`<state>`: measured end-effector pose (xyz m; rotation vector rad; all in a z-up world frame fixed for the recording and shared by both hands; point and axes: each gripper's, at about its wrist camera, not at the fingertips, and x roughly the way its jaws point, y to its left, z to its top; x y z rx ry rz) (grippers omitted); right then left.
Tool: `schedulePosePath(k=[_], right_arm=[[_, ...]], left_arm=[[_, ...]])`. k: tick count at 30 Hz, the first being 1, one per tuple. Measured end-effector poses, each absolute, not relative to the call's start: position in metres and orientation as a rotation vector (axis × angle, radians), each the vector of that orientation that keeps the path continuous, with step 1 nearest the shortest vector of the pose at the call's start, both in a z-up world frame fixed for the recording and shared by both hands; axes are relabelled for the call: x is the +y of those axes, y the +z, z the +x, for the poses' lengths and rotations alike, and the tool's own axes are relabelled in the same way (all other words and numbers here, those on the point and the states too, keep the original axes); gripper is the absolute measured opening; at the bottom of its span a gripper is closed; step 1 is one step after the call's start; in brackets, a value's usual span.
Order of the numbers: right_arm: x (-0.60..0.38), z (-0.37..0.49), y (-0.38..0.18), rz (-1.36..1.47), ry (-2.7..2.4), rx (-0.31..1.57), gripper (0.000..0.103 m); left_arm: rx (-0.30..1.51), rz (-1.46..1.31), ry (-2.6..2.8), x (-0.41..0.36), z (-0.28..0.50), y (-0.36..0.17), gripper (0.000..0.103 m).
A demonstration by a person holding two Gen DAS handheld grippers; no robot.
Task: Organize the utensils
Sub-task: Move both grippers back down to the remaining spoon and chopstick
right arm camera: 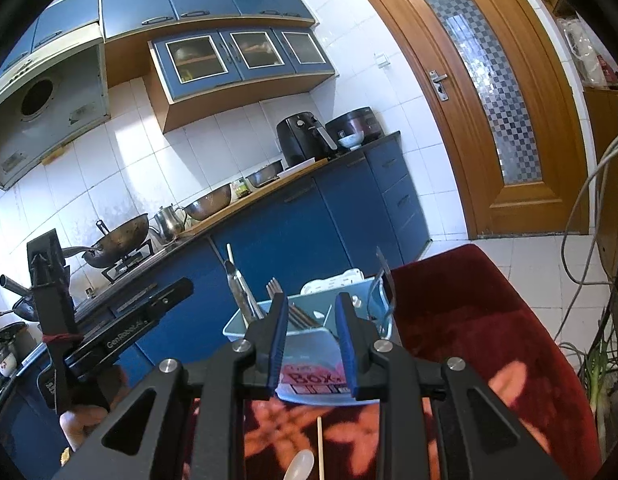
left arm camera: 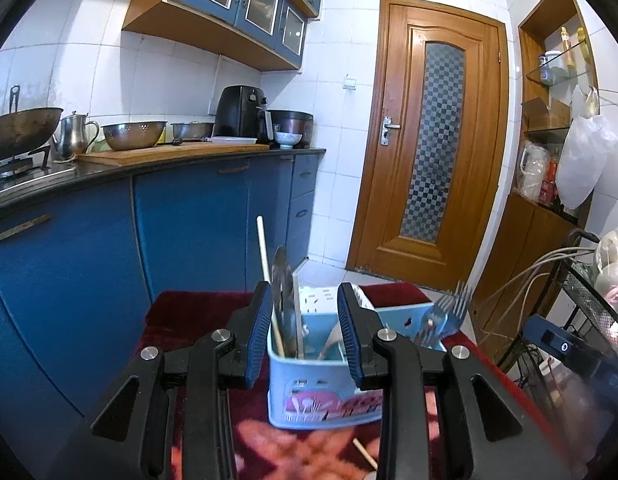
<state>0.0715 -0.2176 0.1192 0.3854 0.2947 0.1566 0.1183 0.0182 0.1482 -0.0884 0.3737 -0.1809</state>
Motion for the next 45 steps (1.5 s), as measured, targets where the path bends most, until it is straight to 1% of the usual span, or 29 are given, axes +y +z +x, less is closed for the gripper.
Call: schedulePosePath(k=[14, 18, 35, 45], right_arm=[[-0.218, 0.035, 0.101, 0.374, 0.119, 0.382, 0.029], [-0.218, 0.028, 0.092, 0.367, 0.112, 0.411, 0.032], [-0.226, 0.017, 0.043, 0.375, 0.079, 0.548, 0.033], [-0.233, 0.017, 0.027, 0.387, 0.064, 0.59, 0.033]], left_arm=[[0.48, -0.085, -0.185, 0.017, 0.073, 0.124, 0.034], [0.529, -0.088, -0.189, 0.015, 0.062, 0.11, 0.034], [0.769, -0.105, -0.241, -0.004, 0.058, 0.043, 0.034], [0.853, -0.053, -0.265, -0.023, 0.052, 0.021, 0.034]])
